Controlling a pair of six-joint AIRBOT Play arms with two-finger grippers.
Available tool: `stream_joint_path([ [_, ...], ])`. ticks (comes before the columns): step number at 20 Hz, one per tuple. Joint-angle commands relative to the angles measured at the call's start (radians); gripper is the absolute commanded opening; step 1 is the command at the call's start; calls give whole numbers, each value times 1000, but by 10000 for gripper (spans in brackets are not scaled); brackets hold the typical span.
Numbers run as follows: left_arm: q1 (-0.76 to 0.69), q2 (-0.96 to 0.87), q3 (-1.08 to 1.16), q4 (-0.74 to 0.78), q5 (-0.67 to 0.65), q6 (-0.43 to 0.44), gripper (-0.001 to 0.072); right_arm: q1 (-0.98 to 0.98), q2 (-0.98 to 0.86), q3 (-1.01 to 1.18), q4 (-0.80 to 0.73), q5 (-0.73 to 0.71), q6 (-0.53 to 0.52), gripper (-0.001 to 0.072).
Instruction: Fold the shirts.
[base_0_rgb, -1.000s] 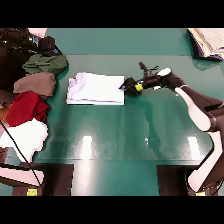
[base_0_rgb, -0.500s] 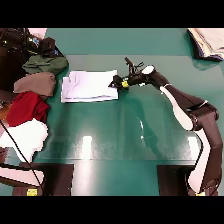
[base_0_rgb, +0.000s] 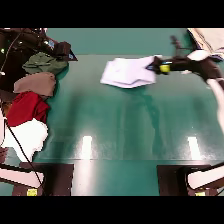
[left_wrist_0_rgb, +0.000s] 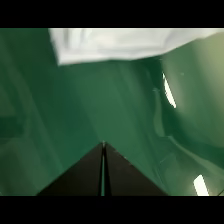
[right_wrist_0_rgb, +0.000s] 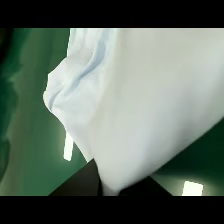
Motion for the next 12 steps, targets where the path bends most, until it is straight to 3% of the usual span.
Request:
stream_joint_path([
  [1,-20,0,0,1,-3,4,24,-258,246,-288,-46,-50,4,19],
  [5,-20,0,0,1,21,-4,24,-599,483,-581,-47,-148,4,18],
  [12,-20,0,0,1,35,-30,24,-1028,632,-776,-66,-183,3,18],
])
